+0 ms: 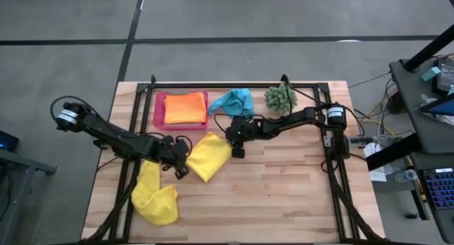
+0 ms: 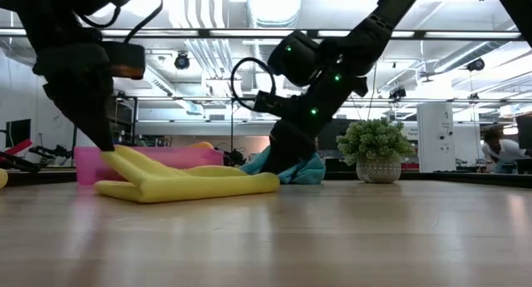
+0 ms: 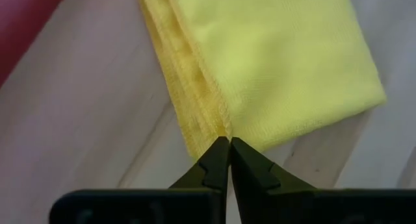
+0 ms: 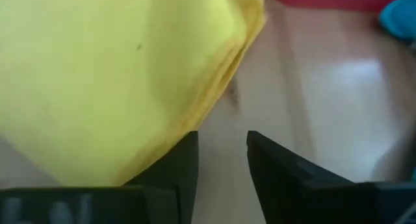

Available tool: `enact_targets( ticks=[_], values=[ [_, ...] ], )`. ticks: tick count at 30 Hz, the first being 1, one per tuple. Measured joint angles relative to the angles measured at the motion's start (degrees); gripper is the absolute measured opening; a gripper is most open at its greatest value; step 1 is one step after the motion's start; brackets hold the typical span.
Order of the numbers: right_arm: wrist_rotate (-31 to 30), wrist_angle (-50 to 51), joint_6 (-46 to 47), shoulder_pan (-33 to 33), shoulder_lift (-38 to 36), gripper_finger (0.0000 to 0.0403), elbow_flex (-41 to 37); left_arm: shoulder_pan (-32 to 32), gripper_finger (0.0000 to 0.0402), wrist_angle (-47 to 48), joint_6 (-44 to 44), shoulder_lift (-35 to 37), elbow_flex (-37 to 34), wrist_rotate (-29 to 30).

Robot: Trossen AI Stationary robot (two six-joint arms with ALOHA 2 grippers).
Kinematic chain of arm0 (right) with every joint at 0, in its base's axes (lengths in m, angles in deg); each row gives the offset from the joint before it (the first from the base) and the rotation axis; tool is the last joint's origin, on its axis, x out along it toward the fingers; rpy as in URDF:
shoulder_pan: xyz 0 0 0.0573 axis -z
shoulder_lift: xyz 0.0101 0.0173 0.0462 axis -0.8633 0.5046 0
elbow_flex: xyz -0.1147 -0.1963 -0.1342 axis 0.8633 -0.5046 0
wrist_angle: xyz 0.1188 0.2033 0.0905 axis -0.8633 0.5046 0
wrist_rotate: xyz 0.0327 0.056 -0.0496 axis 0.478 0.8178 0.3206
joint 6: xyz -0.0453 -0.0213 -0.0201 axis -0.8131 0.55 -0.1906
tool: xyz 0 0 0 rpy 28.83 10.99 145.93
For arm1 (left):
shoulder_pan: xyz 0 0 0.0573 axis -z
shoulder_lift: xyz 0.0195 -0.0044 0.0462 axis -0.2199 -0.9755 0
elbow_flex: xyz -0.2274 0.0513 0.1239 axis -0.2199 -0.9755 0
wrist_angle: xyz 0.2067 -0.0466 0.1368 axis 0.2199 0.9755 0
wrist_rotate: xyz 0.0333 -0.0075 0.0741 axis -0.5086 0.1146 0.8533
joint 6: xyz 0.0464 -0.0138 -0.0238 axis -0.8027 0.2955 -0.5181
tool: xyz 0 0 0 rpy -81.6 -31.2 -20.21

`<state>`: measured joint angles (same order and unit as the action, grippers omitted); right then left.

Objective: Fold microfiber towels
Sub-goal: Fold the right yellow towel

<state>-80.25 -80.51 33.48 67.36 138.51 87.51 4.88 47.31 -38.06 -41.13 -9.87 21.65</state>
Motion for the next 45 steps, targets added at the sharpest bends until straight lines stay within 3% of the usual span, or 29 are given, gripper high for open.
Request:
enact_targets(
  ticks=[4, 11, 16, 23, 28, 37, 43, 45],
  values=[
    [0.8, 0.0, 0.1, 0.0, 0.0, 0.0104, -0.8, 0.0, 0.003, 1.7, 0.6, -0.2, 0.0, 0.0],
    [1.1, 0.0, 1.3, -0.3, 0.0, 0.0081, -1.0, 0.0, 0.0135, 2.1, 1.7, -1.8, -0.1, 0.0],
    [7.2, 0.0, 2.0, -0.3, 0.0, 0.0072, -1.0, 0.0, 0.0188, 2.0, 1.4, -2.0, 0.7, 0.2],
    [15.4, 0.1, 1.6, -2.1, 0.0, 0.0068, -2.1, 0.0, 0.0183, -12.3, -6.3, -3.6, 0.0, 2.2],
    [23.9, 2.7, -3.3, -5.6, 0.0, 0.0068, -2.8, 0.0, 0.0167, -14.6, -9.1, -6.4, 0.5, 4.8],
    [19.0, 4.1, -3.5, -4.8, -1.4, 0.0068, -3.0, 0.0, 0.0151, -18.9, -8.9, -11.9, 0.2, 4.8],
    [9.6, 1.3, -3.2, -2.5, -2.0, 0.0068, -3.0, 0.0, 0.015, -21.3, -8.9, -18.0, 0.3, 5.1],
    [8.9, -0.7, -2.8, -2.0, -1.9, 0.0068, -3.0, 0.1, 0.015, -21.5, -8.9, -19.9, 0.8, 5.8]
  ],
)
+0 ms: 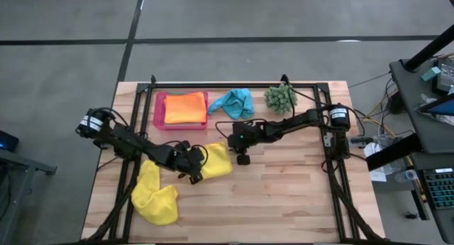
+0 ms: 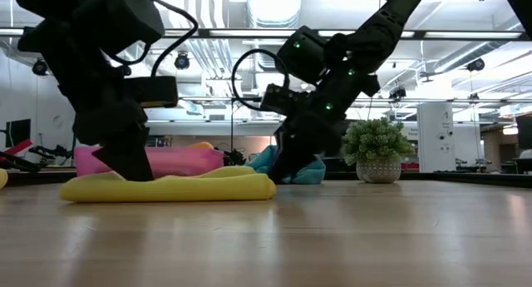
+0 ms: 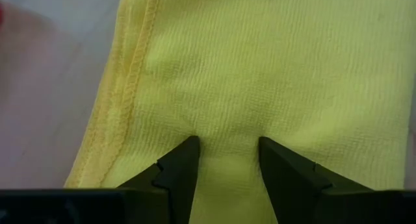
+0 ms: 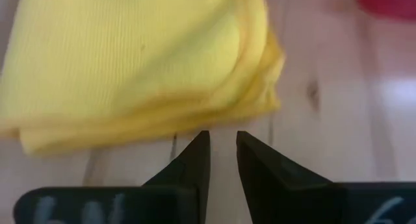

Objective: Fold microfiber towels
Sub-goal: Fold the right yellow towel

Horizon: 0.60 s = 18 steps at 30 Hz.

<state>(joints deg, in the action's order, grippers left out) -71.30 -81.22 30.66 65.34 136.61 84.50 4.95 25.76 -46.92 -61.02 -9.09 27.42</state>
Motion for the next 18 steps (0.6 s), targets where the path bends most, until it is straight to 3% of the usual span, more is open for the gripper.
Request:
enact_targets(
  ticks=[10, 15, 18],
  values=[
    [0.3, -7.2, 1.6, 2.6, 0.0, 0.0073, 0.0, 0.0, 0.015, -0.1, 0.9, -2.8, 0.0, 0.1],
    [1.0, -10.8, 4.0, 3.2, 0.0, 0.011, 0.0, 0.0, 0.015, 0.0, -0.1, -2.9, -0.1, -0.1],
    [5.2, -13.3, 5.2, 3.1, 0.0, 0.0135, 0.0, 0.0, 0.015, 0.1, -0.1, -2.9, -0.2, -0.2]
  ],
)
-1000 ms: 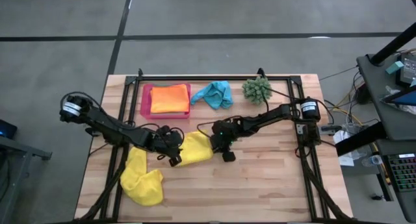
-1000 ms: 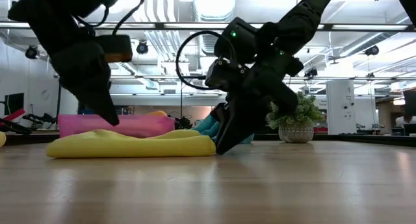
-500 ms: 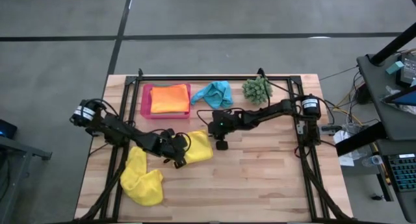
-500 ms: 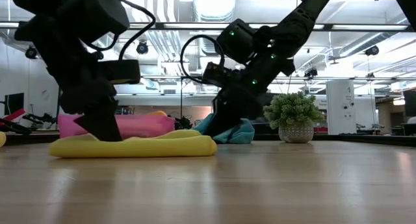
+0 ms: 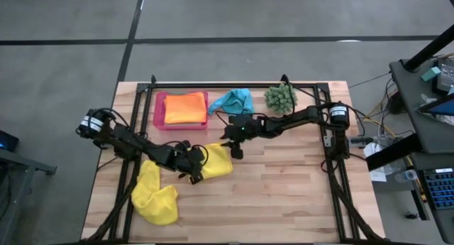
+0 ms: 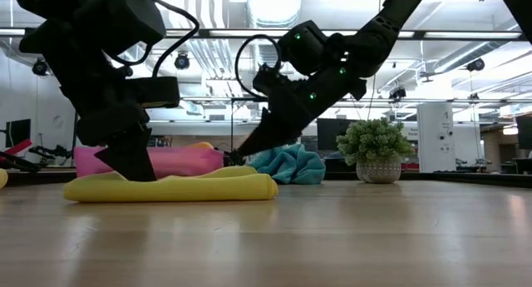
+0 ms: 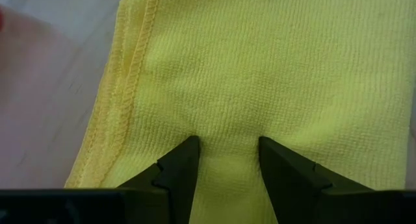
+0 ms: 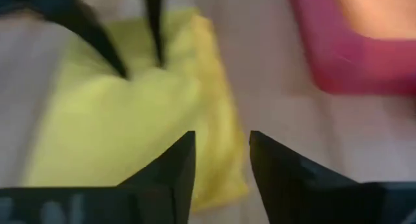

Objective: Fold microfiber towels
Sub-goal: Fold the right yellow towel

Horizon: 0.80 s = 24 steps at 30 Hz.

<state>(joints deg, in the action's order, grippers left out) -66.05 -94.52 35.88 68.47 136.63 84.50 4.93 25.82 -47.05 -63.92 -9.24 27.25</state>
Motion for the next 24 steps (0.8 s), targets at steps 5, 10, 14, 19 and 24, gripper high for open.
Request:
enact_targets(
  ticks=[5, 10, 14, 19, 24],
  values=[
    [6.1, -2.1, 2.6, -0.3, 0.9, 0.0161, 0.1, 0.0, 0.015, 0.0, 0.1, 0.0, -0.1, -0.2],
    [6.1, -2.3, 4.8, -0.7, 3.6, 0.0171, 0.1, 0.0, 0.015, -0.1, 0.1, -0.1, -0.1, -0.1],
    [10.5, -2.2, 5.6, -1.3, 5.7, 0.0173, 0.1, 0.0, 0.015, -0.2, 0.1, -0.1, -0.1, -0.1],
    [16.4, -2.7, 5.1, -2.8, 5.8, 0.0165, 0.1, 0.0, 0.015, -0.2, 0.1, -0.1, -0.1, 0.0],
    [16.0, -3.5, 3.3, -3.8, 5.7, 0.015, 0.1, 0.0, 0.015, -0.2, 0.1, -0.1, -0.2, 0.1]
  ],
)
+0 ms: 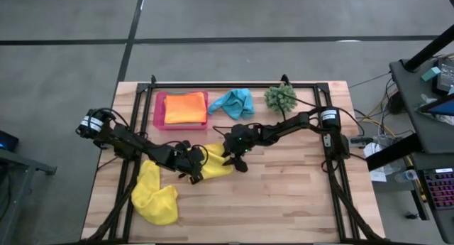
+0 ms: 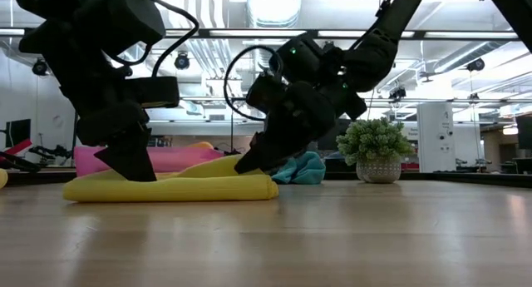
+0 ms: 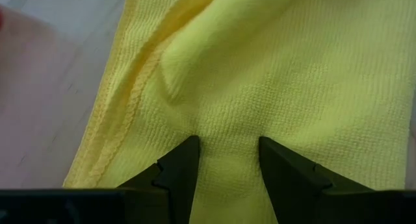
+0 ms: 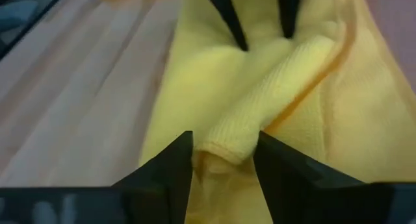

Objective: Fold microfiber towels
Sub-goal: Fold the right yellow towel

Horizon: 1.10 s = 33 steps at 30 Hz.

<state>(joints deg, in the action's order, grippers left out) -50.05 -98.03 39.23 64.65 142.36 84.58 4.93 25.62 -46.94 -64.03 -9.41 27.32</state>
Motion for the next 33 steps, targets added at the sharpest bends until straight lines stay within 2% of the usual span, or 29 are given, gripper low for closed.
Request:
enact_targets(
  ticks=[6, 16, 21, 24, 33],
  values=[
    [-1.5, -0.1, -1.7, -0.1, -0.1, 0.0128, 0.0, 0.0, 0.015, 0.0, 0.0, 0.0, 0.0, 0.0],
    [-17.6, 3.0, -11.9, -1.2, -5.1, 0.0091, 0.0, 0.0, 0.015, -0.2, 0.0, 0.0, 0.0, 0.1],
    [-17.9, 4.3, -13.5, -2.1, -6.3, 0.0078, 0.0, 0.0, 0.015, -0.4, 0.0, 0.0, 0.0, 0.2],
    [-17.8, 5.9, -12.6, -2.6, -6.3, 0.0087, 0.0, 0.0, 0.015, -0.4, 0.0, 0.0, 0.0, 0.2],
    [-15.3, 6.9, -11.4, -5.3, -6.3, 0.0147, 0.0, 0.0, 0.015, -0.4, 0.0, 0.0, -0.2, 0.2]
  ],
)
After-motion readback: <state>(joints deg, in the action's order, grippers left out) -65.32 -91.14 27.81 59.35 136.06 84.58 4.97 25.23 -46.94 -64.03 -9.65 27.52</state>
